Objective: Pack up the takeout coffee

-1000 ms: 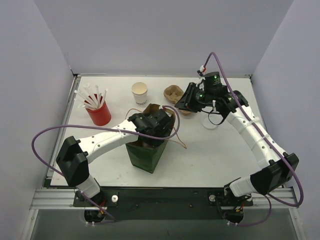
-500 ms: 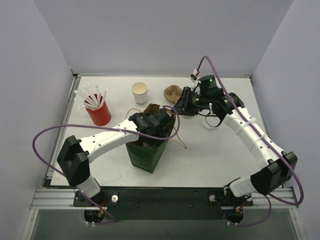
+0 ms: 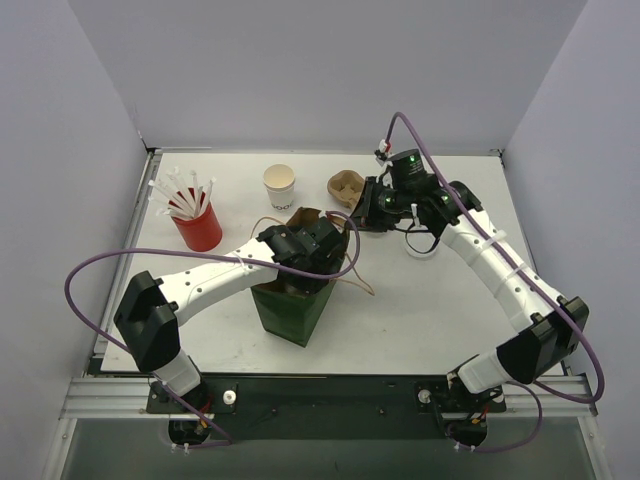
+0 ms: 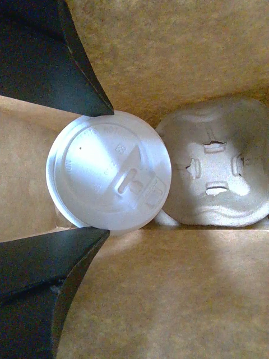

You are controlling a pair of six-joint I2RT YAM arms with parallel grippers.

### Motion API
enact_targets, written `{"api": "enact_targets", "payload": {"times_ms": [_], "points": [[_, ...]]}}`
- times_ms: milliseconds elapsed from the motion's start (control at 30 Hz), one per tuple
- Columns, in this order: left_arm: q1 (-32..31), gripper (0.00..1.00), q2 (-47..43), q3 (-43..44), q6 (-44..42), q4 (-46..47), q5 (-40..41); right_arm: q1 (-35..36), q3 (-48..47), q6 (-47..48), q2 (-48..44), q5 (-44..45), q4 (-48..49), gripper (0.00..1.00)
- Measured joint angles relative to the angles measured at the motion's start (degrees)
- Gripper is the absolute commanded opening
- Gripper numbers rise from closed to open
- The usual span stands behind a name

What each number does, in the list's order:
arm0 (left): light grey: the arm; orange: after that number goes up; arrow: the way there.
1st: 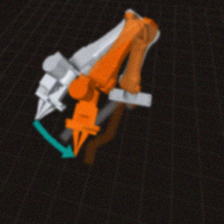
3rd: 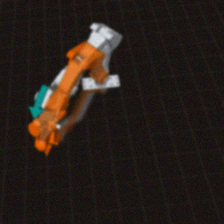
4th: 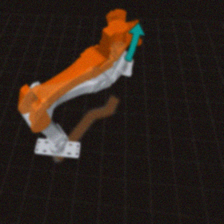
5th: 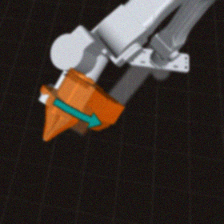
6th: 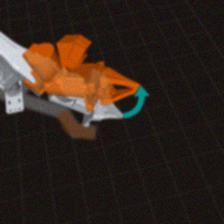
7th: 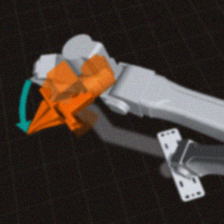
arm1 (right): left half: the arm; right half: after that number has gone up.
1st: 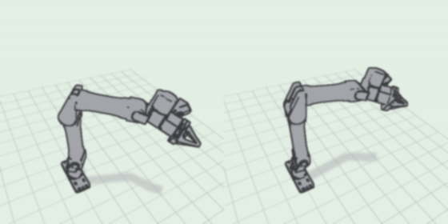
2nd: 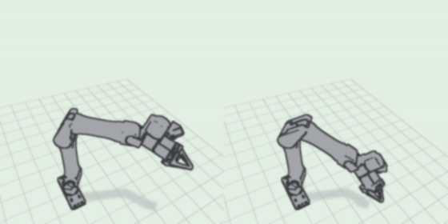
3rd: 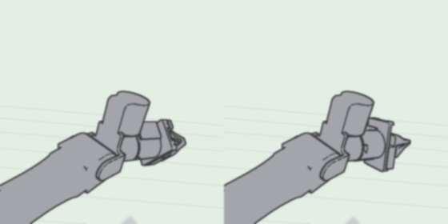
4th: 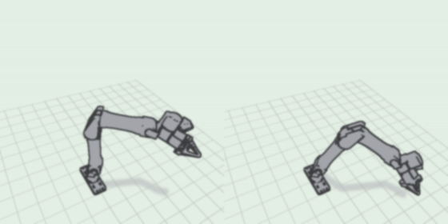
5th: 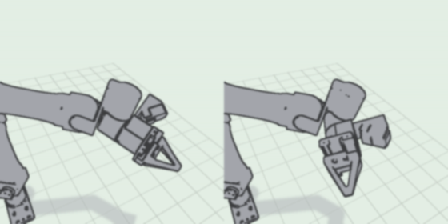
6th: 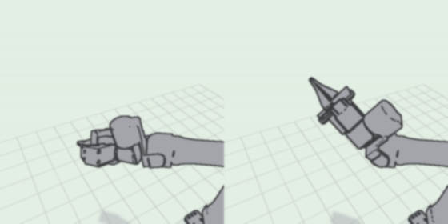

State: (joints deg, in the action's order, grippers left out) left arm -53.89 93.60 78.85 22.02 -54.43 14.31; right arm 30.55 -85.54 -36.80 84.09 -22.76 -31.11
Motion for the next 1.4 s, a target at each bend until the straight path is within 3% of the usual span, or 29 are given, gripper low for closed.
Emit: {"api": "enact_targets", "payload": {"times_ms": [733, 833, 1133, 1400], "points": [[0.0, 0.34, 1.9, -0.1, -0.3, 0.3, -0.4, 1.0, -0.9, 0.8, -3.8, 6.3, -0.2, 0.0], [0.0, 0.34, 1.9, -0.1, -0.3, 0.3, -0.4, 1.0, -0.9, 0.8, -3.8, 6.3, 0.1, 0.06], [0.0, 0.4, 1.9, -0.1, -0.3, 0.3, -0.4, 1.0, -0.2, 0.8, -3.8, 6.2, 0.1, 0.08], [0.0, 0.41, 1.9, 0.2, -0.3, -0.1, -0.4, 1.0, 0.0, 0.9, -3.8, 5.8, 0.1, 0.19]]}}
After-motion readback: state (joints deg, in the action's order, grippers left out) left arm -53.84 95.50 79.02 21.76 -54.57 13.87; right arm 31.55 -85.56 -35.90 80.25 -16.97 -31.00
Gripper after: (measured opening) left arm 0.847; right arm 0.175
